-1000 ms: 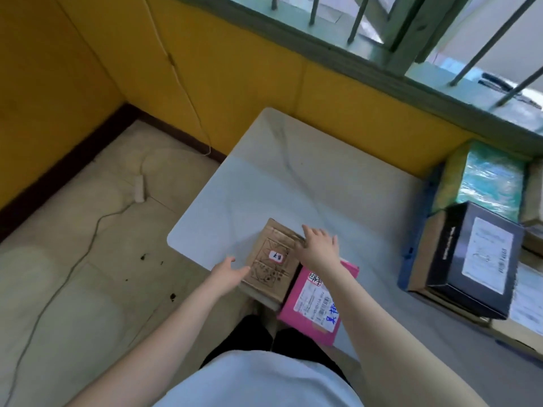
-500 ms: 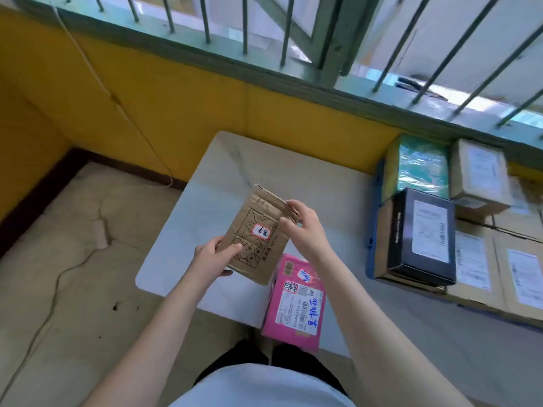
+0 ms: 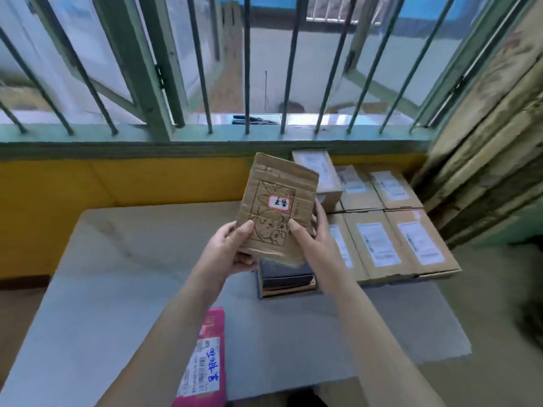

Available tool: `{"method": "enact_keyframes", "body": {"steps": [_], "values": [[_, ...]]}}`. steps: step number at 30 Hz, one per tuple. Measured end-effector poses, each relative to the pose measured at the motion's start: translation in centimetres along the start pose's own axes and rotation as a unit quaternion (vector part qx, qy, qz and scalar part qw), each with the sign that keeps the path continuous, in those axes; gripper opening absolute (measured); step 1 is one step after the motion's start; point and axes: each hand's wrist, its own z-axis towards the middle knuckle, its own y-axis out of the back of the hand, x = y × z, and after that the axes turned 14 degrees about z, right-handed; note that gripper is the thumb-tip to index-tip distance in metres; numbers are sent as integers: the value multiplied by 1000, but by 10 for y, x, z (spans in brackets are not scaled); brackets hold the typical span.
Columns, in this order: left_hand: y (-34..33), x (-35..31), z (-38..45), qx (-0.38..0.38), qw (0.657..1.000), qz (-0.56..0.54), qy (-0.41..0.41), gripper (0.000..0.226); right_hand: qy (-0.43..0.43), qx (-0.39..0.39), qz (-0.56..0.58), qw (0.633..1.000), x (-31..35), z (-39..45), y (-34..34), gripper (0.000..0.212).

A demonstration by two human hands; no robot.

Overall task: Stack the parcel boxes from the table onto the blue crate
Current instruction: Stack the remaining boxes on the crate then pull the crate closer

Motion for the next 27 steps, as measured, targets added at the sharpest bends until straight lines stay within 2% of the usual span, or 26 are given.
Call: {"method": "enact_keyframes", "body": {"steps": [3,7,9,11,13,15,18,19,23,27], "values": [[-63,-13,19,-17,999,18,23,46,-49,-7,43,998,3,13,54,72],[-128,-23,43,-15,986,151,73,42,-58,-24,61,996,7,38,125,48],[-144,-18,53,-50,972,223,55,38,-86,-31,65,994,3,49,153,36],[-147,-6,61,-147,941,303,14,32,-113,-29,22,993,-8,60,174,38],[-136,12,65,-228,895,383,1,30,-137,-19,-106,985,-23,64,187,51],[-125,29,64,-259,864,430,33,40,-145,-9,-227,963,-34,66,192,61],[-115,42,62,-280,842,457,58,50,-124,-28,-233,964,-44,63,188,64],[-113,44,62,-284,842,454,65,53,-113,-38,-230,966,-45,63,185,64],[-112,43,65,-229,887,395,72,50,-119,-31,-233,965,-48,65,174,66],[-105,42,64,-197,898,387,67,51,-144,-34,-262,954,-47,70,166,68]]}}
